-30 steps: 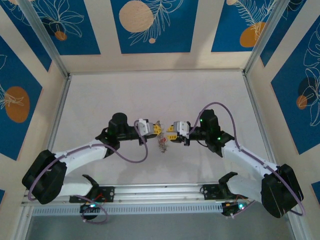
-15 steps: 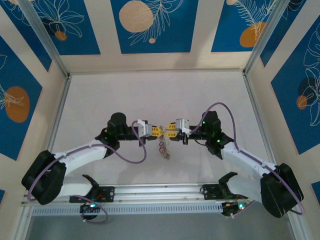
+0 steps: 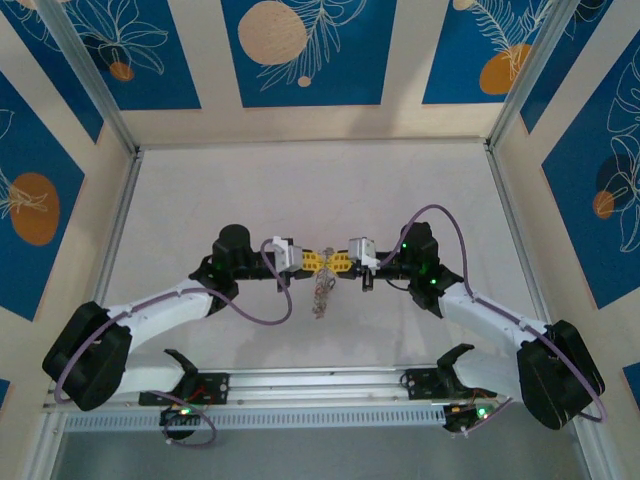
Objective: Put the keys on the keyring
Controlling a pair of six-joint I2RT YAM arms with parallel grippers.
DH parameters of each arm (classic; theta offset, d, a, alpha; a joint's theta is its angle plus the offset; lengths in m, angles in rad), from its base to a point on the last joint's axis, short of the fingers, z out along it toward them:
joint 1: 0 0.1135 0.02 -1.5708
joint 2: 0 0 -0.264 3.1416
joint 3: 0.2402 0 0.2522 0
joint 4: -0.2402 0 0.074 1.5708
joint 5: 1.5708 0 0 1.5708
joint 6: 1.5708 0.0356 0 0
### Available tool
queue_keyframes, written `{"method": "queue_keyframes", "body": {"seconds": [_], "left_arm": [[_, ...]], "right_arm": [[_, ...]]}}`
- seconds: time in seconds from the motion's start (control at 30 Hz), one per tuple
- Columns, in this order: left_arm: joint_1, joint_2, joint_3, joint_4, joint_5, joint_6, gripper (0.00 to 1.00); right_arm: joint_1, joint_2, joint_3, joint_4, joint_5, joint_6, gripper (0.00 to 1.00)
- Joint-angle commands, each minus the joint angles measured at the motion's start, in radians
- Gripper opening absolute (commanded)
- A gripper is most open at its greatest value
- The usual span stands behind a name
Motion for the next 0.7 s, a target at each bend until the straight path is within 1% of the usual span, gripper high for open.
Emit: {"method": "queue_keyframes", "body": {"seconds": [0.0,0.03,0.07,0.17,0.2,0.3,0.37,0.6,0.67], "left_arm": [[0.003,-0.031,0.019,0.037,0.004,-0.015,0.14],[0.003,-0.036,0.025,0.002,-0.009,-0.002,0.22],[0.003,-0.047,0.033,-0.049,-0.021,0.023,0.29],[0.003,-0.087,0.038,-0.181,-0.056,0.095,0.31],[0.003,-0.1,0.037,-0.213,-0.07,0.113,0.35],[0.003,-0.123,0.049,-0.309,-0.098,0.157,0.38],[0.002,-0.127,0.056,-0.342,-0.101,0.168,0.38],[0.0,-0.133,0.081,-0.463,-0.101,0.214,0.38],[-0.003,-0.131,0.081,-0.469,-0.098,0.222,0.38]], "right_arm": [[0.028,0.01,0.01,0.006,-0.009,-0.019,0.0],[0.034,0.008,0.009,0.003,0.014,-0.029,0.0],[0.043,0.005,0.011,-0.01,0.049,-0.05,0.0],[0.058,-0.012,0.02,-0.067,0.134,-0.115,0.0],[0.062,-0.018,0.026,-0.09,0.156,-0.138,0.0],[0.065,-0.032,0.037,-0.146,0.181,-0.198,0.0],[0.068,-0.034,0.05,-0.177,0.19,-0.222,0.0],[0.075,-0.02,0.071,-0.197,0.196,-0.247,0.0],[0.077,-0.014,0.081,-0.212,0.202,-0.254,0.0]]}}
